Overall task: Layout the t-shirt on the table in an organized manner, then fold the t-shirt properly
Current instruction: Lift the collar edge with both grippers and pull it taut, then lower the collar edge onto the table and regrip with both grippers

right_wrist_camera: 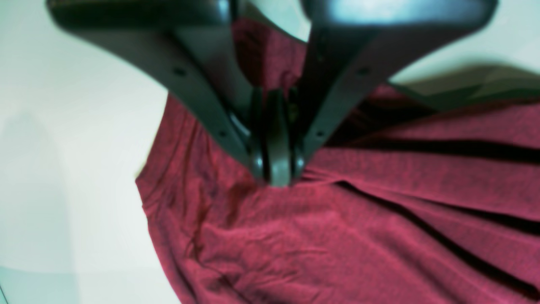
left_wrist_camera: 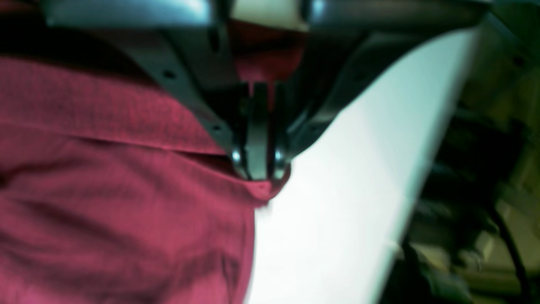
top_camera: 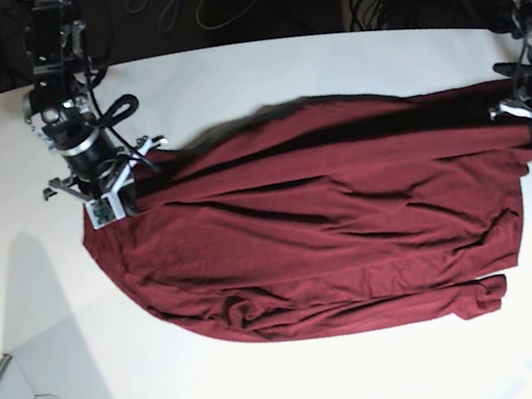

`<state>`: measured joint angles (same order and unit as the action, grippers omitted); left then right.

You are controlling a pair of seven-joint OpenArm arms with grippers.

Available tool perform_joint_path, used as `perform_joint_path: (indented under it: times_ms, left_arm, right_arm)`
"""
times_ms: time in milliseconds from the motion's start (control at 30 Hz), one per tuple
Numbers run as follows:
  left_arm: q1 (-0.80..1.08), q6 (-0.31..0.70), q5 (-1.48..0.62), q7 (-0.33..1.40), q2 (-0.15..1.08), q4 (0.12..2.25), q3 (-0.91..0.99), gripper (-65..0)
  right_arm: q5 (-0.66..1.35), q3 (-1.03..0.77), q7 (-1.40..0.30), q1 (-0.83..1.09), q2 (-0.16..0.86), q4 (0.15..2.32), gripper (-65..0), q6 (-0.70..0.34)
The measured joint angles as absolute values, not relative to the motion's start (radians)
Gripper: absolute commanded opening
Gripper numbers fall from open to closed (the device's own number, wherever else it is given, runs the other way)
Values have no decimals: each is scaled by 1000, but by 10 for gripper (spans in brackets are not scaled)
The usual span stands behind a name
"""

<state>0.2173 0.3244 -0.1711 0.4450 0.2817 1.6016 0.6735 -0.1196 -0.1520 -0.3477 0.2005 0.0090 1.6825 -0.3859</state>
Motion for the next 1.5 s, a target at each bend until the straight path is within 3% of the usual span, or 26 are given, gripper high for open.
perform_joint_path:
  times_ms: [200, 400, 800, 967, 1233, 1500]
  left_arm:
    - [242, 322, -162, 630, 233, 1792, 757, -648]
    - [244, 326, -161, 826, 235, 1828, 791, -648]
    - [300, 326, -163, 916, 238, 1853, 798, -648]
    - [300, 326, -118, 1062, 250, 1929, 802, -648]
    - [298, 327, -97, 1085, 252, 1927, 804, -648]
    - [183, 327, -92, 1026, 252, 1700, 797, -648]
  right_arm:
    - [-120, -150, -347, 186, 9, 1676, -650, -386]
    - [-120, -149, -345, 181, 10, 1655, -650, -386]
    - [-120, -149, -345, 181, 10, 1655, -650, -386]
    - [-119, -149, -348, 181, 10, 1655, -650, -386]
    - [-119, -149, -345, 181, 8, 1655, -650, -386]
    - [-116, -148, -344, 162, 3, 1653, -650, -385]
